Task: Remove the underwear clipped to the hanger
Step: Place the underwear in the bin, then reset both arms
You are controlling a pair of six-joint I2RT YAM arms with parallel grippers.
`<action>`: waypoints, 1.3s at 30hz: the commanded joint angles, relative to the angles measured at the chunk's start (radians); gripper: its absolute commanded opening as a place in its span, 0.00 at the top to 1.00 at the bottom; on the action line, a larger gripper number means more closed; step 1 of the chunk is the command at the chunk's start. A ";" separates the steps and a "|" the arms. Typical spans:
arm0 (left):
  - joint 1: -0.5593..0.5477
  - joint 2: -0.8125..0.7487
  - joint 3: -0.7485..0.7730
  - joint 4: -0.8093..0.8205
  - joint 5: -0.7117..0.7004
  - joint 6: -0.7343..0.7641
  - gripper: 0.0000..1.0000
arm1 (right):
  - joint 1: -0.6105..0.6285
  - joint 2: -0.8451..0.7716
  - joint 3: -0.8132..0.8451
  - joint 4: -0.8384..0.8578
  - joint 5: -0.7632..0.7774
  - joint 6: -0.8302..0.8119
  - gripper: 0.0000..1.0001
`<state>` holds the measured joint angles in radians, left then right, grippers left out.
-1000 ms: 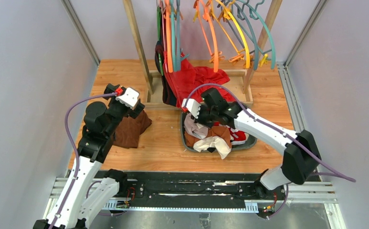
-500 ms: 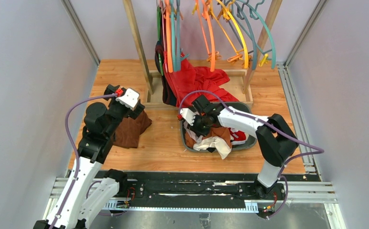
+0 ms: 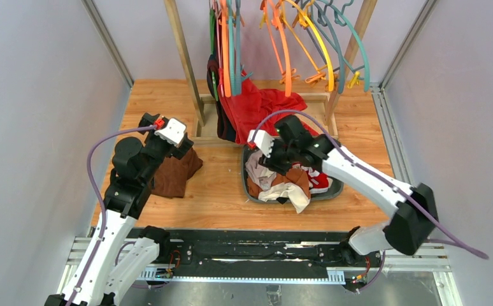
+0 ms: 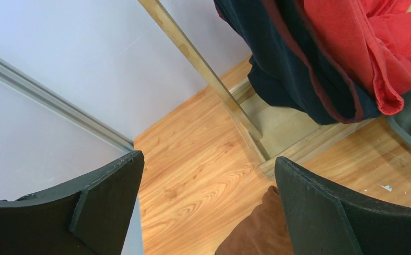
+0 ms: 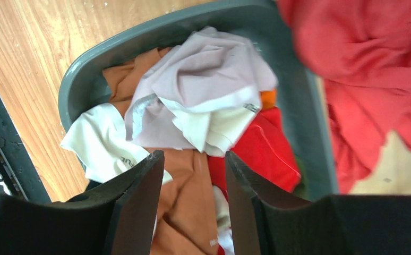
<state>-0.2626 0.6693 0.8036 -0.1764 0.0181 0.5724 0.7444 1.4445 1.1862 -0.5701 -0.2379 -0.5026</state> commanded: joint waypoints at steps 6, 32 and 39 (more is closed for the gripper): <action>0.020 0.025 0.016 0.037 -0.060 -0.045 0.02 | -0.114 -0.294 -0.082 -0.014 0.075 0.014 0.51; 0.283 0.121 0.025 0.044 0.077 -0.351 0.02 | -0.697 -0.598 -0.236 0.218 0.226 0.387 0.15; 0.317 0.115 -0.007 0.063 0.187 -0.403 0.02 | -0.698 -0.616 -0.271 0.333 0.290 0.499 0.15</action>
<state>0.0383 0.7959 0.8059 -0.1616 0.1242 0.2176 0.0608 0.8577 0.9154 -0.3462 -0.0170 -0.1093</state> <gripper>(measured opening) 0.981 0.847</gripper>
